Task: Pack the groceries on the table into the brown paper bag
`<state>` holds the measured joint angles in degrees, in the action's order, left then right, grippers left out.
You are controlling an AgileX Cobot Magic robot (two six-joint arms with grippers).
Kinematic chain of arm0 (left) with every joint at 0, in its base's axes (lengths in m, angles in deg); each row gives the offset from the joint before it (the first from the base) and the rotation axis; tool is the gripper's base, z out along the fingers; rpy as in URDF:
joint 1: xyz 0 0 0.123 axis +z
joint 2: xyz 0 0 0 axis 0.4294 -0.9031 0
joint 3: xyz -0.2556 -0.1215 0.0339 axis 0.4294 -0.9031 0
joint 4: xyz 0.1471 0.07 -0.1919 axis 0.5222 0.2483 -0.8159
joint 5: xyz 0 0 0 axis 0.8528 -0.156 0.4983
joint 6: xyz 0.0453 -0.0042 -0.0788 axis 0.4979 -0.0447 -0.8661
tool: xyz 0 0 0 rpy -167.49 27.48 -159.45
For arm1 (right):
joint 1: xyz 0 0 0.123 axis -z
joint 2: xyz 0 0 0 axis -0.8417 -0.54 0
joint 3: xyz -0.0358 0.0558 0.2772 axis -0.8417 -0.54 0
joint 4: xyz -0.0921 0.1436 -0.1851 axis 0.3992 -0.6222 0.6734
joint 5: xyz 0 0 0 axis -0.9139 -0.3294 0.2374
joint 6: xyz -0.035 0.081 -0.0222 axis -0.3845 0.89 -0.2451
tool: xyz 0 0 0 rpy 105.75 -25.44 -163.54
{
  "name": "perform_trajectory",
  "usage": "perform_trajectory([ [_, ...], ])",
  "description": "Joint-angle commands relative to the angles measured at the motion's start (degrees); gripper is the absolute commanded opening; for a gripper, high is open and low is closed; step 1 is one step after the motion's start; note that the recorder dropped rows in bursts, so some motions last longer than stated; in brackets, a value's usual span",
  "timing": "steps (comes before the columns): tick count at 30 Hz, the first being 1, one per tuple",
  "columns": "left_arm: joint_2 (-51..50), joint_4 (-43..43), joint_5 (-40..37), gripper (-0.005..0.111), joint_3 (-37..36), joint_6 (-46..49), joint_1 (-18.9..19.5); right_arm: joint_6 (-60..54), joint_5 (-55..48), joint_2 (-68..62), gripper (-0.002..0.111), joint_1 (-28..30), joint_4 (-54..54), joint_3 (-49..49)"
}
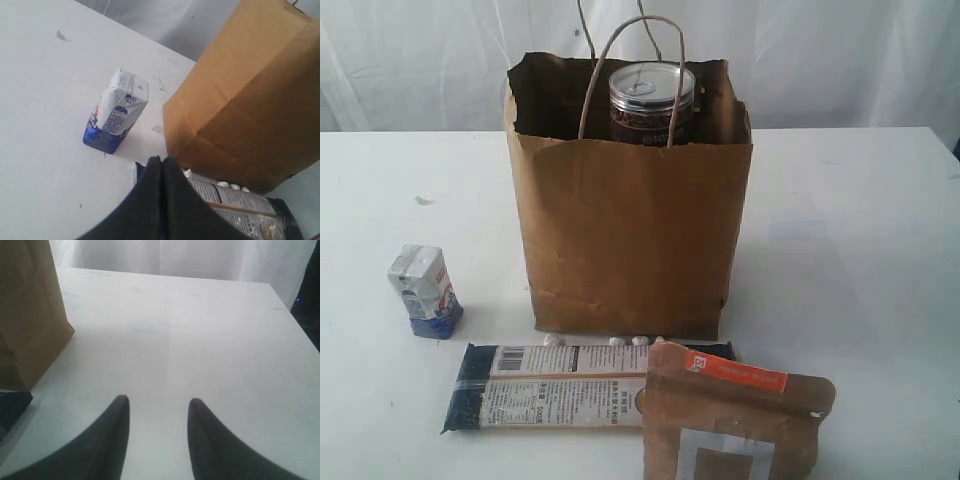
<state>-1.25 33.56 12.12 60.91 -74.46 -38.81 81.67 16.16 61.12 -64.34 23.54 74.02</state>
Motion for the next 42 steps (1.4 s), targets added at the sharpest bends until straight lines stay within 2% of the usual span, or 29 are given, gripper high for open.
perform_trajectory([
  [1, 0.29, -0.78, -0.74, 0.000, -0.28, 1.00, 0.11, -0.45, 0.35, 0.22, 0.036, 0.16, -0.29, -0.11],
  [4, 0.29, -6.38, -6.36, 0.000, 0.78, 0.51, 0.11, -0.45, 0.35, 0.22, 0.036, 0.16, -0.29, -0.11],
  [8, 0.29, -7.27, -20.17, 0.000, 8.79, 3.19, 0.11, -0.45, 0.35, 0.22, 0.036, 0.16, -0.29, -0.11],
  [10, 0.29, -9.56, -24.16, 0.000, 12.71, 4.58, 0.11, -0.45, 0.35, 0.22, 0.036, 0.16, -0.29, -0.11],
  [14, -2.27, -8.88, -29.50, 0.000, 21.67, 5.97, 0.11, -0.45, 0.35, 0.22, 0.036, 0.16, -0.29, -0.11],
  [17, -7.30, -3.84, -37.54, 0.000, 29.43, 6.07, 0.11, -0.45, 0.35, 0.22, 0.036, 0.16, -0.29, -0.11],
  [21, -17.13, 7.51, -47.09, 0.000, 38.24, 7.93, 0.11, -0.45, 0.35, 0.22, 0.036, 0.16, -0.29, -0.11],
  [25, -26.42, 13.52, -49.14, 0.002, 44.09, 11.60, 0.11, -0.45, 0.35, 0.22, 0.036, 0.16, -0.29, -0.11],
  [26, -28.96, 13.17, -49.22, 0.007, 45.16, 14.42, 0.11, -0.45, 0.35, 0.22, 0.036, 0.16, -0.29, -0.11],
  [28, -33.57, 10.90, -49.38, 0.025, 46.69, 19.56, 0.11, -0.45, 0.35, 0.22, 0.036, 0.16, -0.29, -0.11],
  [32, -42.39, 11.23, -44.75, 0.089, 48.00, 22.53, 0.11, -0.45, 0.35, 0.22, 0.036, 0.16, -0.29, -0.11],
  [33, -44.56, 13.27, -42.95, 0.100, 48.16, 21.01, 0.11, -0.45, 0.35, 0.22, 0.036, 0.16, -0.29, -0.11],
  [34, -46.45, 15.30, -41.96, 0.105, 48.45, 19.11, 0.11, -0.45, 0.35, 0.22, 0.036, 0.16, -0.29, -0.11],
  [36, -51.59, 18.13, -40.79, 0.104, 49.95, 15.92, 0.11, -0.45, 0.35, 0.22, 0.036, 0.16, -0.29, -0.11],
  [39, -63.90, 17.92, -39.92, 0.101, 56.06, 16.05, 0.11, -0.45, 0.35, 0.22, 0.036, 0.16, -0.29, -0.11],
  [42, -72.18, 18.81, -39.55, 0.101, 59.99, 16.05, 0.11, -0.45, 0.35, 0.22, 0.036, 0.16, -0.29, -0.11],
])
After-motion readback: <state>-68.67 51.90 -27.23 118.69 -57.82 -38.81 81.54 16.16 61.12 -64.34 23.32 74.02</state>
